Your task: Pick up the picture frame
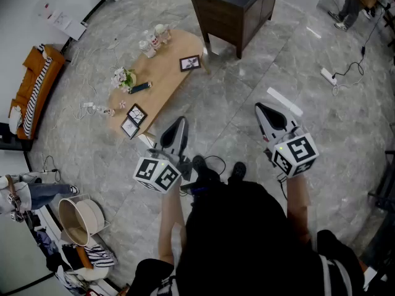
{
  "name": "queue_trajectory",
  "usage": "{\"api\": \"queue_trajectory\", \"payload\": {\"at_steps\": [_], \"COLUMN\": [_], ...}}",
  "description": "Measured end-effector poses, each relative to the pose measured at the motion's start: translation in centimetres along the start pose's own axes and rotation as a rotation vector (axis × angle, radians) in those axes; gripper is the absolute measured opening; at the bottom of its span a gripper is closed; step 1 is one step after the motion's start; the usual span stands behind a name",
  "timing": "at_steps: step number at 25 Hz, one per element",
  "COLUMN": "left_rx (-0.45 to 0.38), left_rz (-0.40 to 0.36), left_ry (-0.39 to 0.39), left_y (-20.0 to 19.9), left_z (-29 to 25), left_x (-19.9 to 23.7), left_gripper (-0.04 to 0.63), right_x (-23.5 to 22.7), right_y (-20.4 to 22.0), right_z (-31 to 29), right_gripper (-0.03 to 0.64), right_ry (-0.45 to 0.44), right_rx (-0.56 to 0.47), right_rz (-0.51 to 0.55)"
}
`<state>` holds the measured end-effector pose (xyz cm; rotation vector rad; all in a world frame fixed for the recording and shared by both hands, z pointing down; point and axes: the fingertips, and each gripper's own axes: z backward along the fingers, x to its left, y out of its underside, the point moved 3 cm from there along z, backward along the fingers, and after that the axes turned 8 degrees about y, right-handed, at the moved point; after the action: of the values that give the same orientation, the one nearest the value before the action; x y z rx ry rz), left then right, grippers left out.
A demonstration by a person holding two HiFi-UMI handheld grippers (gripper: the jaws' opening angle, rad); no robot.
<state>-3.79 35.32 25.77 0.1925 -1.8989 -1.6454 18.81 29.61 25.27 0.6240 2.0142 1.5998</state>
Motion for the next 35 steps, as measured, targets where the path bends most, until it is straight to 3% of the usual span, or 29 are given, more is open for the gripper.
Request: {"api": "queue_trajectory", "payload": {"at_steps": [21, 27, 31, 35], "left_rx": [0.039, 0.061, 0.067, 0.039], "left_rz": [-0.014, -0.004, 0.019, -0.012], "left_ry": [0.0, -0.002, 0.043, 0.067], "left_y": [1.0, 1.5, 1.8, 0.6], "left_z": [-0.7, -2.1, -4.0, -6.2], "left_x": [-2.6, -0.9, 1.1, 3.6], "left_gripper": [0.012, 0.012, 0.012, 0.012], "right_x": [-1.5, -2.2, -3.3, -4.3], "right_y": [1.1, 2.0, 2.6, 2.0], "right_z": [2.0, 1.0, -0.7, -3.4], "right_gripper": [0.012, 0.012, 0.012, 0.012], "right_ry": [0.011, 0.035, 0.099, 0.12], "right_rx": [-0.027, 0.012, 0.041, 0.036], "right_rz": [-0.072, -0.07, -0.037, -0.032]}}
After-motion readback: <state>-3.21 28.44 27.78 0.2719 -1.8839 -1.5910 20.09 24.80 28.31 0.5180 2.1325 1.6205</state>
